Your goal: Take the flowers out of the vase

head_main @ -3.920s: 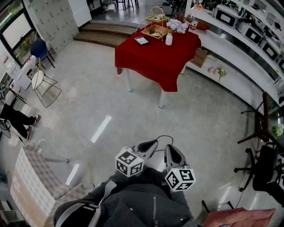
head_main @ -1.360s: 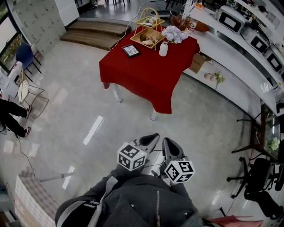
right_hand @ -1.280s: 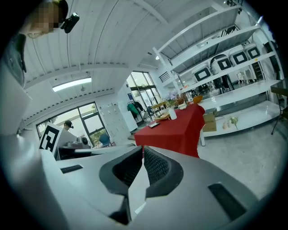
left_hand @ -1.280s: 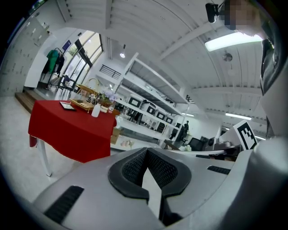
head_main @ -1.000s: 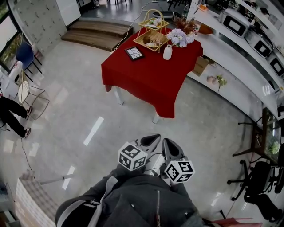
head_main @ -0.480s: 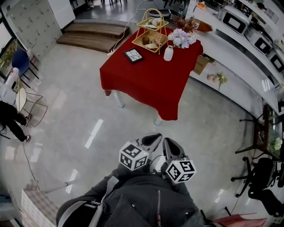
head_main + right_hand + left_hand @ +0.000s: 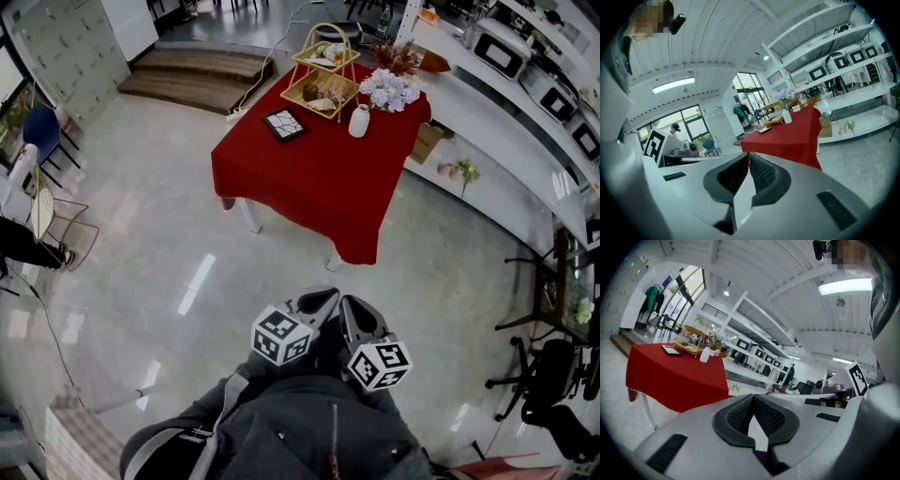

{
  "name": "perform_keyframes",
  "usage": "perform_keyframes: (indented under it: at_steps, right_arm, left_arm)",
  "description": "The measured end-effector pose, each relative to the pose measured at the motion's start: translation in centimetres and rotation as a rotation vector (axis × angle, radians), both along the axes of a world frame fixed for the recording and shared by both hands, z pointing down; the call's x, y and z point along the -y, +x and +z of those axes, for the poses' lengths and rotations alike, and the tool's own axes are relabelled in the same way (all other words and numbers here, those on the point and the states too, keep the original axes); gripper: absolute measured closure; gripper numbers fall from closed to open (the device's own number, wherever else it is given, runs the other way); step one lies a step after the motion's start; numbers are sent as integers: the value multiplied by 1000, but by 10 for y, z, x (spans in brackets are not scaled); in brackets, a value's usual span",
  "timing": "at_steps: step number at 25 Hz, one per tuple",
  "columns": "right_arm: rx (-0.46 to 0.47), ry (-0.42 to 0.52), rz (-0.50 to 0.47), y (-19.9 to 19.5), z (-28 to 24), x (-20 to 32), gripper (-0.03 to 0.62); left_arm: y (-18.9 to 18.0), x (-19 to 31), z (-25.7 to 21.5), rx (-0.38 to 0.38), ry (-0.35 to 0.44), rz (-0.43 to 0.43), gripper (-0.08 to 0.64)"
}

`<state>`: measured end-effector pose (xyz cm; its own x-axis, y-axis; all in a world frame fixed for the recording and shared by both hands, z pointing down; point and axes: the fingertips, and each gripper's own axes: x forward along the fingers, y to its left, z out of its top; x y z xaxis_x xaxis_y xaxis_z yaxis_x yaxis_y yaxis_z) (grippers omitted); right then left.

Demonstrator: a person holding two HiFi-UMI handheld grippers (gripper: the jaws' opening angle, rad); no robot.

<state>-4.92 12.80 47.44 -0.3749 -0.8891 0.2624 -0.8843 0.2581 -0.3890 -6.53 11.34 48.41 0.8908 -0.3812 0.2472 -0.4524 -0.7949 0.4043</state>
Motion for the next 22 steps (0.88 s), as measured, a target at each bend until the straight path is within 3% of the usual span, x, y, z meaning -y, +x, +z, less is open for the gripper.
perform_keyframes:
  at_steps: [8, 22]
  right_arm:
    - [15, -1, -42, -1, 3, 26, 577]
    - [46, 2, -78, 31, 5, 94, 577]
  left_arm:
    - [-7, 27, 0, -7, 10, -72, 552]
    - [22, 85, 6, 35, 14, -89, 552]
